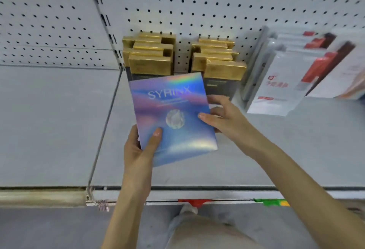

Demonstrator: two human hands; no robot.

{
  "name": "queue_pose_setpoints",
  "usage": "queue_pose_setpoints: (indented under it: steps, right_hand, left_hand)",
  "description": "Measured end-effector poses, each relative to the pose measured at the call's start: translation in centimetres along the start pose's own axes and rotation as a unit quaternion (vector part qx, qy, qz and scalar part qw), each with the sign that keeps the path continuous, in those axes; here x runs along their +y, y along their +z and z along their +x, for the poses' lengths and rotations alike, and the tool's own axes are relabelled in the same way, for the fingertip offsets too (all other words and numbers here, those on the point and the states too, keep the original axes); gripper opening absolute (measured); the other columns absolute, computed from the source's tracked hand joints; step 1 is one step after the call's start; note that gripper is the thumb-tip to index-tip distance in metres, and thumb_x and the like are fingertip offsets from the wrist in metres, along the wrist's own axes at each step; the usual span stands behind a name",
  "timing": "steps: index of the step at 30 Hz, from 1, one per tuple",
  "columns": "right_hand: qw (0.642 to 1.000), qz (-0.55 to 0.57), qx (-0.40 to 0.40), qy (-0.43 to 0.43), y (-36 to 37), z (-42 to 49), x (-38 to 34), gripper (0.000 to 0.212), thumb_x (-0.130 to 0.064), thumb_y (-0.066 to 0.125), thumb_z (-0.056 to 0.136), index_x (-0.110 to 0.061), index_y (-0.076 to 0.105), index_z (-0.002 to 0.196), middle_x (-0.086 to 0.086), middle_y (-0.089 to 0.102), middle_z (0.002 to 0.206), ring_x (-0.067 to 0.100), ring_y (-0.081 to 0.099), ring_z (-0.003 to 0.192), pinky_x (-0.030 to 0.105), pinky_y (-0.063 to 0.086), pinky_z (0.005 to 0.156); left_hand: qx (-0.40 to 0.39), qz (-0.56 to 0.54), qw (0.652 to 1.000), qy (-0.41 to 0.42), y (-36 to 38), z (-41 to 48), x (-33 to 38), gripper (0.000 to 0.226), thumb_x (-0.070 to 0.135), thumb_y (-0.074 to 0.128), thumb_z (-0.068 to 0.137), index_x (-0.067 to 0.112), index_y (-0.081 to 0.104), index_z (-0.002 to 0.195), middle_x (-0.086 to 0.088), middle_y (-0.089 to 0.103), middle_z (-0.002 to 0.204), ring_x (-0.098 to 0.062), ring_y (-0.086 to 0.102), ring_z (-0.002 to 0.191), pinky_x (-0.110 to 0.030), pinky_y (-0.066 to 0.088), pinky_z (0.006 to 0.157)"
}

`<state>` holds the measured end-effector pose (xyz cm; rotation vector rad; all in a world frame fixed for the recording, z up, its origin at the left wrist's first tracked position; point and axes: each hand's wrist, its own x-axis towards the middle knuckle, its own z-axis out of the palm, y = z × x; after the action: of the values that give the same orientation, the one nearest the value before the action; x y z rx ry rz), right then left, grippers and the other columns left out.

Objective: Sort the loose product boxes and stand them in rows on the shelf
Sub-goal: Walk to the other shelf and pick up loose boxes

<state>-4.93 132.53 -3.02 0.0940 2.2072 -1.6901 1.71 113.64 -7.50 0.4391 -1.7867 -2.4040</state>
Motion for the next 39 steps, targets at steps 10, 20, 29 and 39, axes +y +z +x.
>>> queue_pose_setpoints:
  steps: [10,20,29,39]
  right_hand:
    - [0.975,0.070,0.205,-0.047,-17.5,-9.4,7.9,0.035,0.000,0.068,0.084,-0.014,0.056,0.113,0.027,0.069,0.097,0.026,0.059,0.078,0.043,0.049,0.071]
    - [0.944,0.099,0.305,-0.081,-36.9,-17.4,17.0,0.024,0.002,0.066,0.085,-0.014,0.064,0.104,-0.015,0.069,0.076,0.006,0.060,0.068,0.015,0.046,0.065]
    - [0.947,0.076,0.305,-0.063,-53.2,-22.6,23.4,0.024,0.002,0.068,0.083,-0.014,0.062,0.101,0.000,0.074,0.087,0.015,0.066,0.073,0.024,0.053,0.062]
    - [0.952,0.063,0.284,-0.095,-59.5,-17.3,25.4,0.026,-0.003,0.071,0.083,-0.022,0.060,0.097,0.017,0.062,0.087,0.024,0.056,0.077,0.020,0.047,0.068]
  left_hand:
    - [-0.224,0.225,0.948,-0.002,17.4,-1.2,-4.5,0.033,0.042,0.070,0.066,0.021,0.067,0.092,0.009,0.073,0.085,-0.008,0.065,0.075,-0.026,0.050,0.068]
    - [-0.298,0.327,0.897,-0.017,37.2,-8.3,-12.1,0.037,0.063,0.061,0.054,0.043,0.068,0.083,0.001,0.073,0.076,-0.024,0.070,0.076,-0.046,0.056,0.078]
    - [-0.268,0.332,0.905,0.003,52.5,-16.8,-18.0,0.015,0.032,0.078,0.066,0.039,0.068,0.073,0.005,0.075,0.080,-0.002,0.068,0.070,-0.024,0.055,0.073]
    - [-0.015,0.490,0.841,0.227,58.4,-17.4,-19.1,0.051,0.036,0.078,0.073,0.022,0.052,0.114,0.002,0.057,0.109,-0.023,0.064,0.089,-0.034,0.050,0.060]
